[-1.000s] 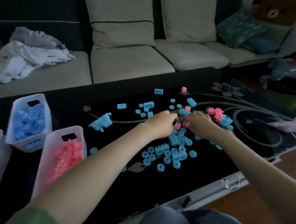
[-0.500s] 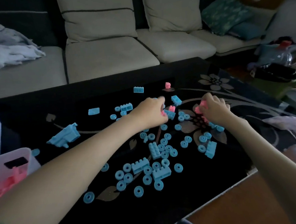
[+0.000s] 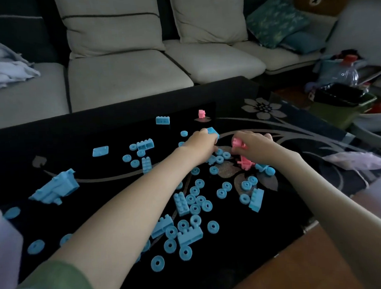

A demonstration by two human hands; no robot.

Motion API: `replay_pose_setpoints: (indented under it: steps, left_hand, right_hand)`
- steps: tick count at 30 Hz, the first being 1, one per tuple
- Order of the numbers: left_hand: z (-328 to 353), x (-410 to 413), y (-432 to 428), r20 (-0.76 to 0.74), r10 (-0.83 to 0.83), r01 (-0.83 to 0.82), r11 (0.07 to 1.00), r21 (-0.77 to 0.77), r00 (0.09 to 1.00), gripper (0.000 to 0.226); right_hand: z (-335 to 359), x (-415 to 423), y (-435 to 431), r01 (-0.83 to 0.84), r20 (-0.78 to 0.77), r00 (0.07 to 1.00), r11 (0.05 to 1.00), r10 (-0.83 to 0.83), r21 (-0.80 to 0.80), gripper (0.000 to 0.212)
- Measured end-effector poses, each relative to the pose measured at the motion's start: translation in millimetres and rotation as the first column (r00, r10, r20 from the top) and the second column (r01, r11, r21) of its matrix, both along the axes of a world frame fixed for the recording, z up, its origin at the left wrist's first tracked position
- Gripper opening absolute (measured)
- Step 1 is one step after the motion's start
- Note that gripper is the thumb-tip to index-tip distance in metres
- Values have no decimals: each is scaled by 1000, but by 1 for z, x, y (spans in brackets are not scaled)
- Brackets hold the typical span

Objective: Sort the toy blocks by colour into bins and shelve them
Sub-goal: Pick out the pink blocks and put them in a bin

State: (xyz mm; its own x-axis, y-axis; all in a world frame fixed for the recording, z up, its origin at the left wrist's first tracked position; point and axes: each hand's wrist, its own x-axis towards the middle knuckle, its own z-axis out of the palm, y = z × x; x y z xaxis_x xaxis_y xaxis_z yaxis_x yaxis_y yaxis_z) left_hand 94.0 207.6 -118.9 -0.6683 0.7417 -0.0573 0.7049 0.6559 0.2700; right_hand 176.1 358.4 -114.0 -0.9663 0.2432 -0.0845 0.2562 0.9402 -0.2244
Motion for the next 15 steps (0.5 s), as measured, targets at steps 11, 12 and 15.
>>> replay_pose_setpoints:
  steps: [11,12,15]
  left_hand:
    - [48,26,-39,-108,148,-122,968,218,983,22]
    - [59,30,-53,-89,165,-142,965,219,982,20]
    - [90,46,-91,86,176,-190,959,208,981,18]
  right_hand:
    - [24,12,-21,103,-429,862,921,-271,-375,23]
    - [31,13,-31,79,-446,851,907,-277,-413,23]
    - [49,20,-62,-12,-457,849,855,-265,-518,20]
